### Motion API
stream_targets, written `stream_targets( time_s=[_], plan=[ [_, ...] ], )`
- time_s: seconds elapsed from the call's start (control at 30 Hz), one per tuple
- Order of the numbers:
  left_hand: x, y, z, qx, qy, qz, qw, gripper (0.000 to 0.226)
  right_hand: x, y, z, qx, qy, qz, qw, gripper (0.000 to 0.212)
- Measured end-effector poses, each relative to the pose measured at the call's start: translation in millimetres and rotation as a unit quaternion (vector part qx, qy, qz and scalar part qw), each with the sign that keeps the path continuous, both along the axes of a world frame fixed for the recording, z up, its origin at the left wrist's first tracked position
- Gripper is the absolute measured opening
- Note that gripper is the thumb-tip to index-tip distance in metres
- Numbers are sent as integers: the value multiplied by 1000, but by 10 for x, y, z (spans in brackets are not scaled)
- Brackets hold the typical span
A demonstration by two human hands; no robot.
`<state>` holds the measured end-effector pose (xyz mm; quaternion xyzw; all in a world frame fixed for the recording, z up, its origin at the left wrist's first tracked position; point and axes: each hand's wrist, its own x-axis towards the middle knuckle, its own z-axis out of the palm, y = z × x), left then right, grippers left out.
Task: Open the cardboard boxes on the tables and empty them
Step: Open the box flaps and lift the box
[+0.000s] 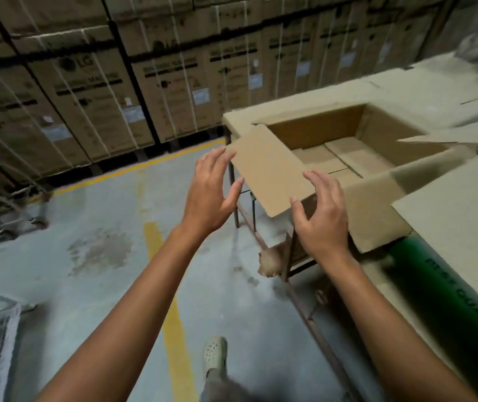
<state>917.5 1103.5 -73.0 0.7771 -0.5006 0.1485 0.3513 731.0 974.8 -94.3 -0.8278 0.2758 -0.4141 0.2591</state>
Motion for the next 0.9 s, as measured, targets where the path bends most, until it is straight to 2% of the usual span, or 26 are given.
stream_targets(
  time_s=[0.27,0.33,0.43,0.5,0.57,0.63,0.7,0.77,0.9],
  plan=[
    [1128,-1511,28,47,34,-117,991,47,621,-764,19,1,42,-187,982,37],
    [1374,-1866,37,71,70,-112,989,48,747,-928,2,16,72,-253,965,37],
    [1632,-2371,42,129,144,-61,979,61,888,-1125,-106,65,169,-352,918,44],
    [1756,-2658,10,191,230,-26,954,80,980,-1176,-211,117,239,-397,879,55],
    [1882,-2931,-89,254,337,-14,906,103,1052,-1180,-294,147,277,-434,844,63],
    [1959,-3171,-224,293,426,-17,856,115,1103,-1182,-309,163,293,-464,820,68],
    [1979,-3326,-376,293,466,-11,835,104,1141,-1201,-304,177,297,-485,803,72],
    [1969,-3370,-456,271,446,-18,853,85,1166,-1219,-293,192,290,-503,792,74],
    [1977,-3226,-599,252,423,-31,870,71,1139,-1128,-397,215,243,-540,777,76]
  ],
)
